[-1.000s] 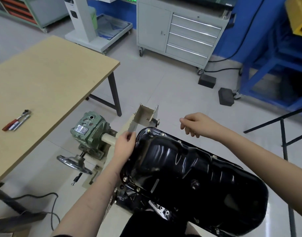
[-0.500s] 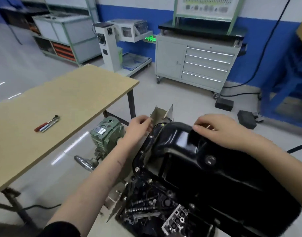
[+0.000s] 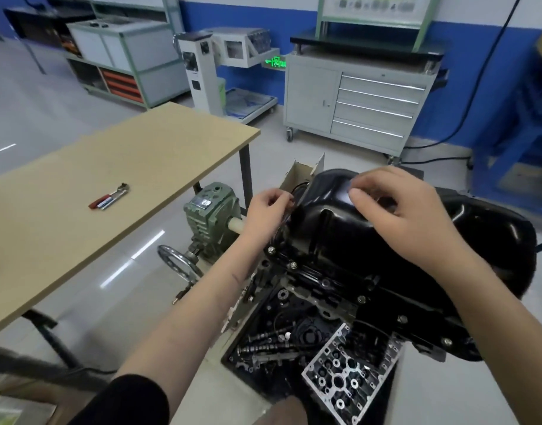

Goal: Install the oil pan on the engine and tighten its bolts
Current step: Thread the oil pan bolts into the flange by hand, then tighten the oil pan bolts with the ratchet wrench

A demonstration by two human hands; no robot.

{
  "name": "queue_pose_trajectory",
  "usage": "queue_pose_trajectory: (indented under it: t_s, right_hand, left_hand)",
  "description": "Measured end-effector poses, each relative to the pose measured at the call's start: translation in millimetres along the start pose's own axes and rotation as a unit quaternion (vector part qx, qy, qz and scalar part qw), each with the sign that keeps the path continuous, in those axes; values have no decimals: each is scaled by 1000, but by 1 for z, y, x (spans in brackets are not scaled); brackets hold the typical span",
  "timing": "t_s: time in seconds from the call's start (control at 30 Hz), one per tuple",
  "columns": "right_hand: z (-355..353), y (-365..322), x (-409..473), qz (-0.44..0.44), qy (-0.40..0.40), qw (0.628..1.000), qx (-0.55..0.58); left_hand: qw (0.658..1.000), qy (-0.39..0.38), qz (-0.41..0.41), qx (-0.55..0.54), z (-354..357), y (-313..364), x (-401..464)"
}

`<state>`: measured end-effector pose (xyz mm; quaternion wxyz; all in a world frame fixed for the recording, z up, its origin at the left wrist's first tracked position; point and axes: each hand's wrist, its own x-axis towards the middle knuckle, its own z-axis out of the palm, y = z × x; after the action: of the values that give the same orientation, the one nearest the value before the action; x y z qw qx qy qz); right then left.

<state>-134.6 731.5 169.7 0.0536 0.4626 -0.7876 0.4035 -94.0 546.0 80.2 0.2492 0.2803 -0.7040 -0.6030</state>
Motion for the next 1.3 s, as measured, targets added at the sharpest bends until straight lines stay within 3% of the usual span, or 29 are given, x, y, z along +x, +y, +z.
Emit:
queue_pose_trajectory:
  t_s: [0.2,0.33,0.47,0.63,0.77,0.83,1.0,1.1,1.3]
  right_hand:
    - [75,-56,23,27,-44,985,165]
    - [155,-88,80,97,-92,944,301]
    - [263,-108,165,205,-92,879,420]
    - [420,-115,228,392,-98,778,481]
    - [513,-108,244,526,-81,684,498]
    - [546,-101,244,570,-68,658,488]
    - [604,-87,233,619,-89,634,455]
    - [620,-79,228,633,-102,628,441]
    - [630,-64,227,637,-116,638,416]
  left_hand:
    - [999,-31,6,-18,-46,-9,-3]
    - [1000,-4,4,18,-115,-36,29]
    - [995,66,-54,47,-220,-90,90]
    - [960,160,-134,186,-355,-169,170]
    - [926,175,-162,293,-426,-218,219]
    - [908,169,-175,342,-449,-236,241]
    - [879,92,-227,408,-474,-275,302]
    - [846,21,-245,474,-473,-294,326]
    - [789,-34,-205,578,-466,-314,352]
